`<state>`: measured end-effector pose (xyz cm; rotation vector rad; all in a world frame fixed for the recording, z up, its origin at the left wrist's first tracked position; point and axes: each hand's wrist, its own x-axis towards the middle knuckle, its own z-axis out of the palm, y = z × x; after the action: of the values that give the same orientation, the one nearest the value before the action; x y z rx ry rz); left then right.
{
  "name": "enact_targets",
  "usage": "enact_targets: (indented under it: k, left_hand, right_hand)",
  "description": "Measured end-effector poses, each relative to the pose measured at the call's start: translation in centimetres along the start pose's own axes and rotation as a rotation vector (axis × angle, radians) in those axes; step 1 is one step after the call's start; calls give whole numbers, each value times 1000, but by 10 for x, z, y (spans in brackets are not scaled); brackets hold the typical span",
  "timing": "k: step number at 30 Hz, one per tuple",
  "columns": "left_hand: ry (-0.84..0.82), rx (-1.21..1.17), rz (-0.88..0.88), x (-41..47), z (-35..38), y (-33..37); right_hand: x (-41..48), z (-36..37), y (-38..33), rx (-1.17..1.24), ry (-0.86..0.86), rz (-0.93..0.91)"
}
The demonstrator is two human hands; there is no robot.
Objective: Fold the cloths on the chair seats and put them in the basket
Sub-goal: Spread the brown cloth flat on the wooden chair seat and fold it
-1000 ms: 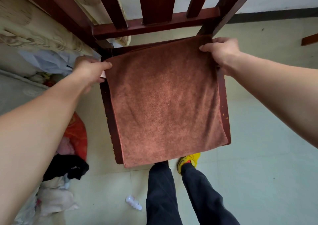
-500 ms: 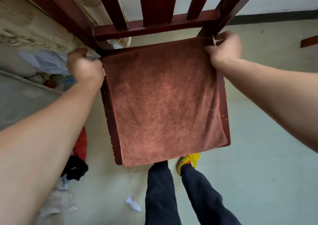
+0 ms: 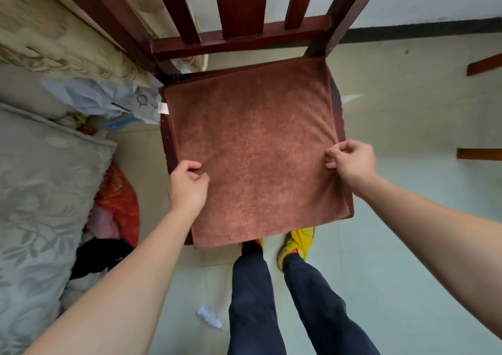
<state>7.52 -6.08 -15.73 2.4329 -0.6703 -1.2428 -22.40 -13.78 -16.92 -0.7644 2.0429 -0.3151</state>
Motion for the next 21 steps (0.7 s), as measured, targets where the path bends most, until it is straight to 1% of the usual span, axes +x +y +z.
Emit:
enact_targets:
  k: [3,5,6,8,10,12,15,18,21]
  left_hand:
    - [164,87,-68,-18,-4,-27]
    - [243,143,-161,-39,-3,-45]
    - [250,154,-209,-44,-2,-55]
    - [225,142,-284,-60,1,-76]
    - [187,82,-322,-71,4,-95]
    - [170,0,-323,-77,7,-108]
    - [129,-46,-298,-81,9,-116]
    - [66,-145,-323,-83,12,-120]
    - [130,-169,-349,-83,10,-121]
  right_hand:
    - [-7,-13,16,-148,129,-36]
    - [-20,-18,32,-156,122,2]
    - [-24,-17,42,-159,92,47]
    - [-34,-19,66,-187,-6,115]
    - [-40,-22,86,-221,-63,112]
    - [-41,-25,99,-195,-54,95]
    - [-40,-33,108,-153,-4,85]
    - [-40,-44,116,-218,-2,87]
    - [-41,-49,119,-277,-12,81]
